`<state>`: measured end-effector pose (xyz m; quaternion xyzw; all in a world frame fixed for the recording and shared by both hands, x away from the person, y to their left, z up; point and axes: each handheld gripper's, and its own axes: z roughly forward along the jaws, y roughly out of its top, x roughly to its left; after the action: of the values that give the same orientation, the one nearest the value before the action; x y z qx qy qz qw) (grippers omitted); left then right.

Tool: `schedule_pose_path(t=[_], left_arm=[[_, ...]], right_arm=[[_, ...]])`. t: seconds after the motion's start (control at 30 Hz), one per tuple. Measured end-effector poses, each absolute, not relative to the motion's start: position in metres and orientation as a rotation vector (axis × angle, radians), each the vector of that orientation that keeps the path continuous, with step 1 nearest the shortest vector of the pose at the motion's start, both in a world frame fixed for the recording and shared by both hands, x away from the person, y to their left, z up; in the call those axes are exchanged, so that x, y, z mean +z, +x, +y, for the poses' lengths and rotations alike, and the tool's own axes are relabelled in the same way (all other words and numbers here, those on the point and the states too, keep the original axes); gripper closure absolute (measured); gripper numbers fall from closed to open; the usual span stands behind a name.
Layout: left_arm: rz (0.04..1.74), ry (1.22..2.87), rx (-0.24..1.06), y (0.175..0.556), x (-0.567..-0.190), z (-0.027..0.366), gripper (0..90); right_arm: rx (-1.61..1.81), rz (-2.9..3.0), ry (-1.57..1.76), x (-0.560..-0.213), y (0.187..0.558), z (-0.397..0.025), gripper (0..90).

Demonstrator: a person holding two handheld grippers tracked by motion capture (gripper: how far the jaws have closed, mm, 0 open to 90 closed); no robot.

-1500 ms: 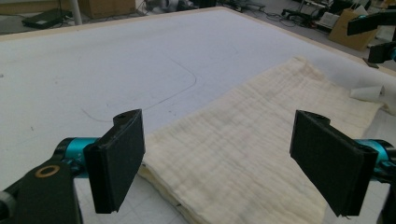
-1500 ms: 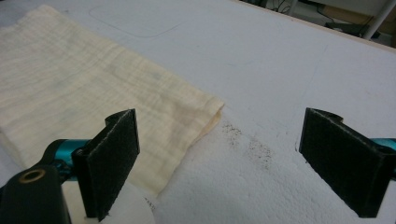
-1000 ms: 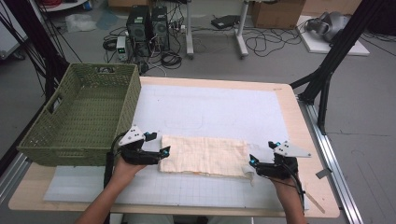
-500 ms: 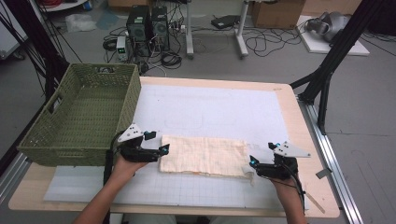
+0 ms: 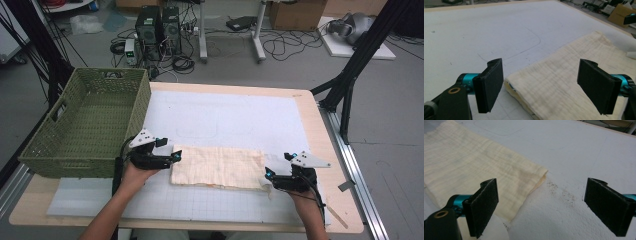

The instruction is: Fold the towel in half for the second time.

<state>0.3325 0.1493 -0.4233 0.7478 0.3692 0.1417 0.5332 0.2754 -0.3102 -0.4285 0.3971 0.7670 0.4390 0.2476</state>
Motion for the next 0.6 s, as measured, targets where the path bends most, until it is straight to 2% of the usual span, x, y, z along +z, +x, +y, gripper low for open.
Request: schedule_pose_path(t=[0.23, 0.47, 0.6], left_arm=[[0.929, 1.814, 0.317, 0.355, -0.417, 0.141, 22.9], [0.986, 1.896, 0.344, 0.371, -0.431, 0.136, 39.0], [0.993, 1.948, 0.351, 0.375, -0.438, 0.134, 44.3]], right_arm=[[1.215, 2.086, 1.092, -0.429, 0.277, -0.312, 11.5], [1.215, 2.089, 1.096, -0.429, 0.278, -0.312, 11.5], [1.213, 2.097, 1.095, -0.43, 0.277, -0.311, 11.5]])
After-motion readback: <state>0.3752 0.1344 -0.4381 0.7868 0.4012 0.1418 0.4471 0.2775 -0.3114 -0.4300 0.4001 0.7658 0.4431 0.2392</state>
